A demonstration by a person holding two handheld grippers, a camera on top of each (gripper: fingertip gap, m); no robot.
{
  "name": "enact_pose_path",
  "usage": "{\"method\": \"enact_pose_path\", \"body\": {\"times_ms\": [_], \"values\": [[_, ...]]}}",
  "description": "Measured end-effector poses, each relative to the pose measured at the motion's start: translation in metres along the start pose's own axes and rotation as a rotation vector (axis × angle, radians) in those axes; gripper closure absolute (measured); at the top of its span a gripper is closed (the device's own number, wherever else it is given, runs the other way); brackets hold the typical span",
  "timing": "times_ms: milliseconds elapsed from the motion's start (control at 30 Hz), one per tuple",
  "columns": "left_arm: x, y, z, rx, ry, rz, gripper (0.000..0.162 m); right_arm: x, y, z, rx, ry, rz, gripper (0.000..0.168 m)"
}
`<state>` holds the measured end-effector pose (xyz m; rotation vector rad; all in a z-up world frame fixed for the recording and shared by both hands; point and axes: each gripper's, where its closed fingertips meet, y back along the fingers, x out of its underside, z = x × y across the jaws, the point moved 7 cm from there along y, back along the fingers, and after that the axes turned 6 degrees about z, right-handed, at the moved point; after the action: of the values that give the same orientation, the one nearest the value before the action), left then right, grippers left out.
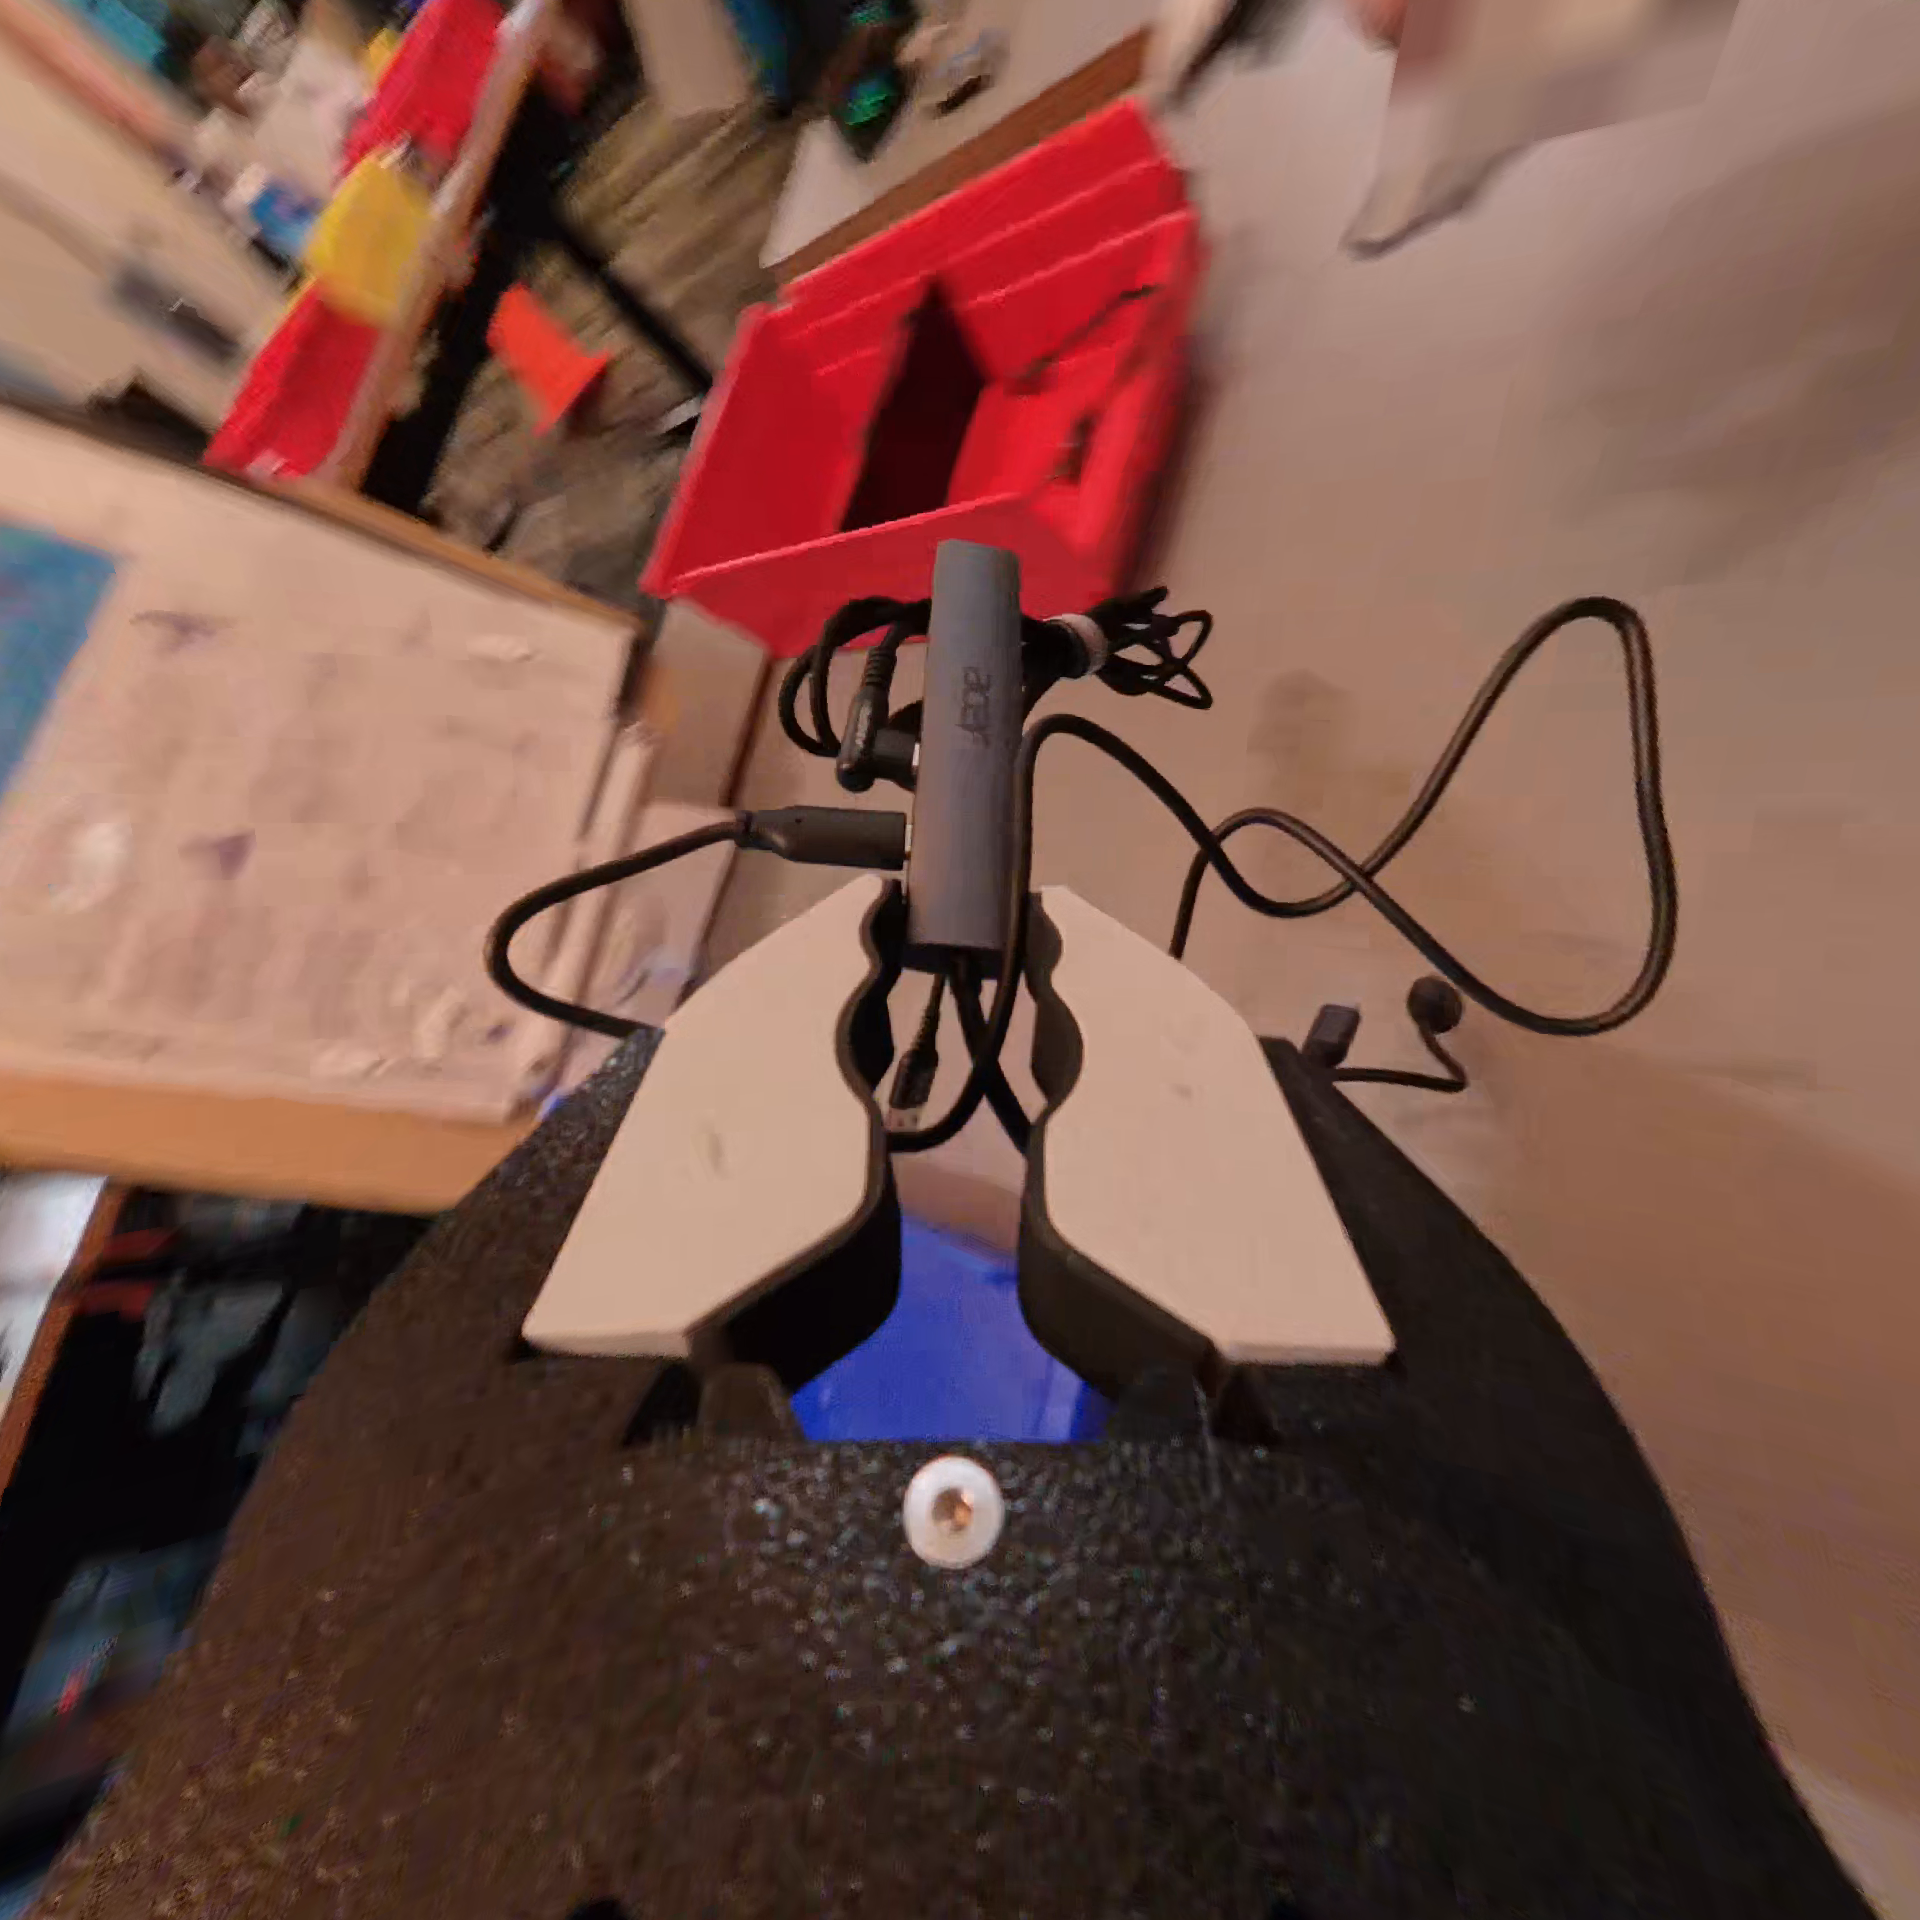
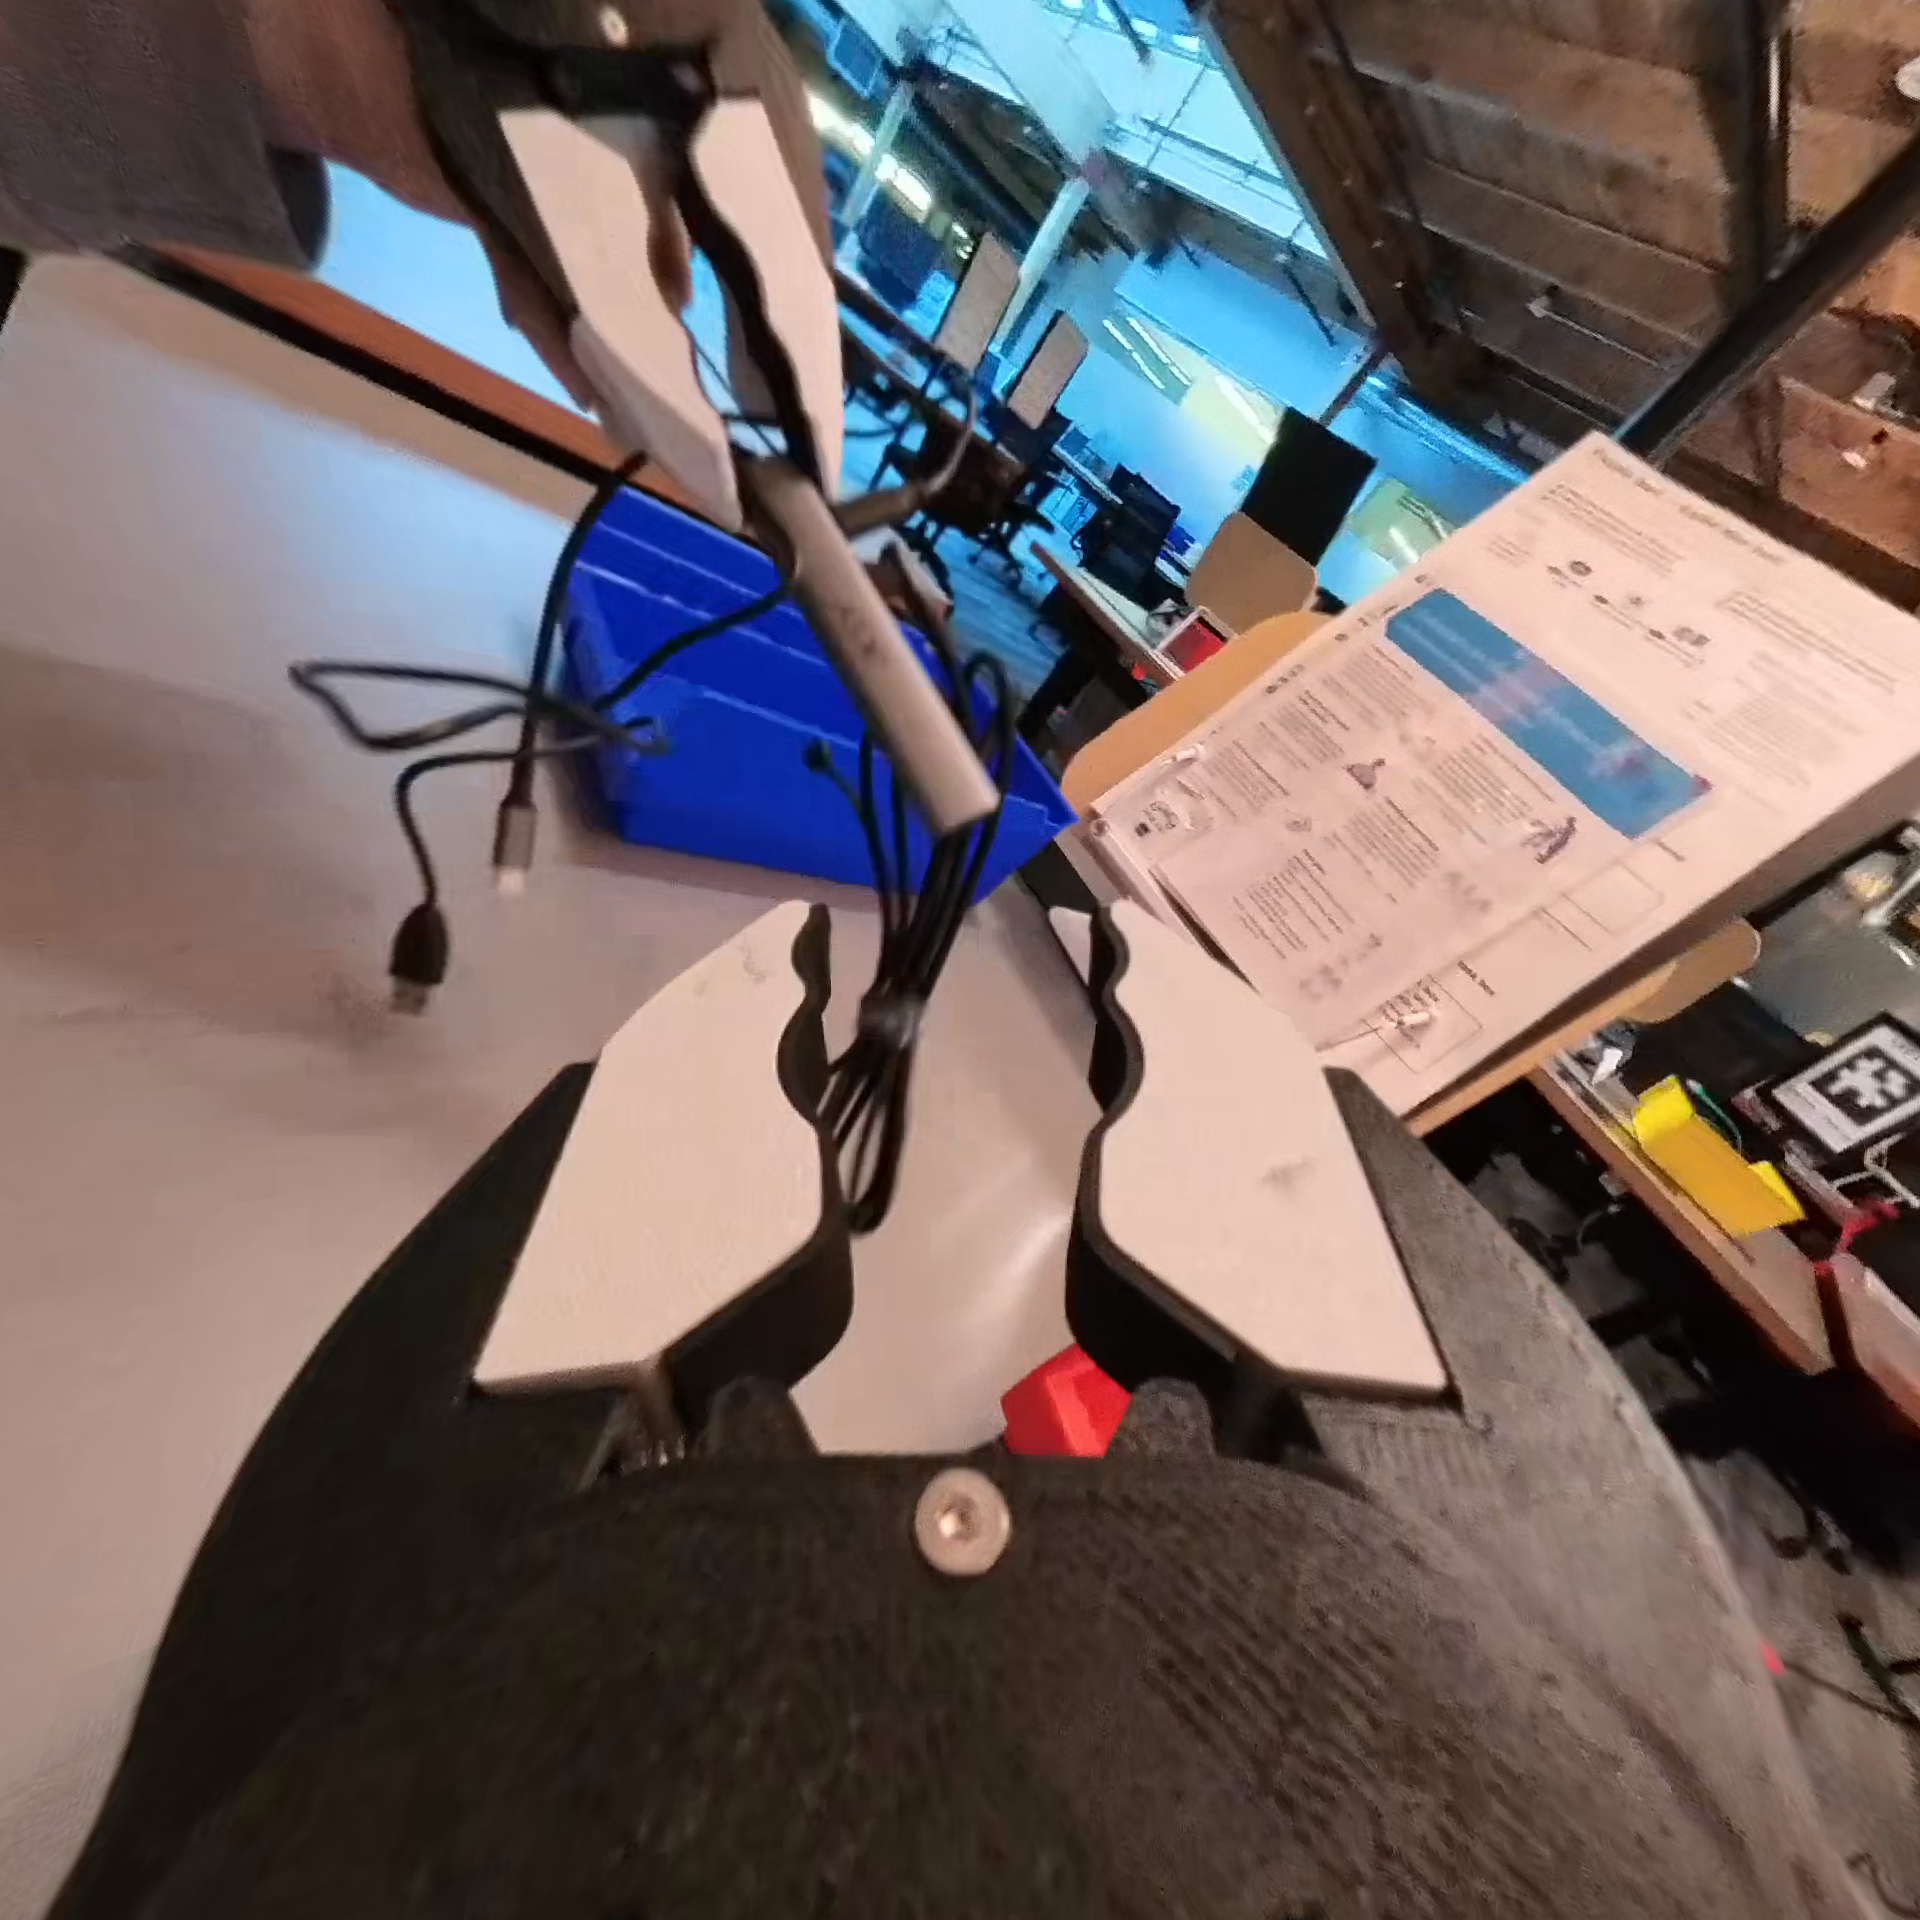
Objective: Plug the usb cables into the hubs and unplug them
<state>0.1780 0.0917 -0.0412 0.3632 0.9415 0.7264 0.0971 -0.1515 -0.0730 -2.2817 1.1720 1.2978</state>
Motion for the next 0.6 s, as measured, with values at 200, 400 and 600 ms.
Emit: {"method": "enact_pose_path", "body": {"times_ms": [200,400,600], "values": [[0.021,-0.054,-0.063,0.217,-0.062,-0.105,0.141,0.019,-0.036,0.036,-0.196,0.089,0.112,0.119],[0.021,-0.062,-0.077,0.26,-0.089,-0.159,0.141,0.041,-0.055,0.062,-0.437,-0.023,0.172,0.122],[0.025,-0.069,-0.079,0.278,-0.065,-0.175,0.141,0.049,-0.066,0.067,-0.417,0.05,0.256,0.132]]}}
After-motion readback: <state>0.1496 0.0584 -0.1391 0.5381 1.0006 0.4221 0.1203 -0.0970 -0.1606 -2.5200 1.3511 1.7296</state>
